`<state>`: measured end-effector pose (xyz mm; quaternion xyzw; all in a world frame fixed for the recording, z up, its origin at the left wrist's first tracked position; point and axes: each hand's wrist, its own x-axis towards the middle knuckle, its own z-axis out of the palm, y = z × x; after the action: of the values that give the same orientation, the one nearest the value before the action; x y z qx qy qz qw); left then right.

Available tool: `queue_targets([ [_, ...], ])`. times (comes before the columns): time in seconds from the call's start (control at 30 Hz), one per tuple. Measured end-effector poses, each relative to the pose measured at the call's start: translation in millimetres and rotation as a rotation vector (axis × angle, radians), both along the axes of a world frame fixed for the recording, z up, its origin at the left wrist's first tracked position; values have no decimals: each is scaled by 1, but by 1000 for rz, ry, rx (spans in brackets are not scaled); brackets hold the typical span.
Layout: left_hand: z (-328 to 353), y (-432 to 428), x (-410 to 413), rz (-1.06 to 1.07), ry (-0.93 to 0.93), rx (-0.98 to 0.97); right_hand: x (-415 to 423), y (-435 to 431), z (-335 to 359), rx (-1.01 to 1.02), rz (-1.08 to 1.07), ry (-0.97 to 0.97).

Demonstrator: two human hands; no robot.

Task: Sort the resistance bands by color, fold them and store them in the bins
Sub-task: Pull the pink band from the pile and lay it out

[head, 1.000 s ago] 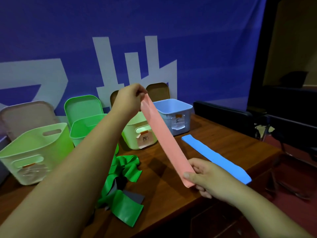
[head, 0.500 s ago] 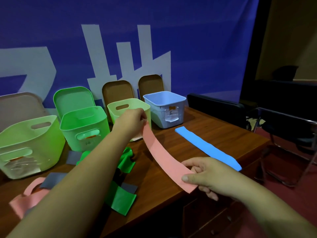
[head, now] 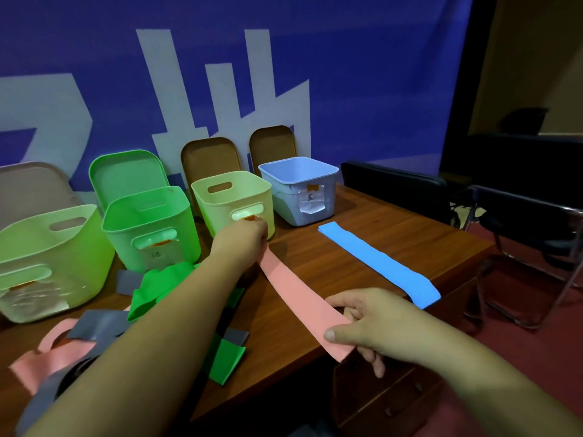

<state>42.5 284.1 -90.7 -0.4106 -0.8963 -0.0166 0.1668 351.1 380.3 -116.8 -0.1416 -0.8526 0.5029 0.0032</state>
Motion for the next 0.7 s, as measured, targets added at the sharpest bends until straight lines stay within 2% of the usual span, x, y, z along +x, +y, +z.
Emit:
queue_targets([
  [0.5,1,5,7,-3,-67,-76,2,-2,7,372,-154,17],
  [0.7,19,5,18,7,-209,-188,-6,-4,11,533,-216,-7],
])
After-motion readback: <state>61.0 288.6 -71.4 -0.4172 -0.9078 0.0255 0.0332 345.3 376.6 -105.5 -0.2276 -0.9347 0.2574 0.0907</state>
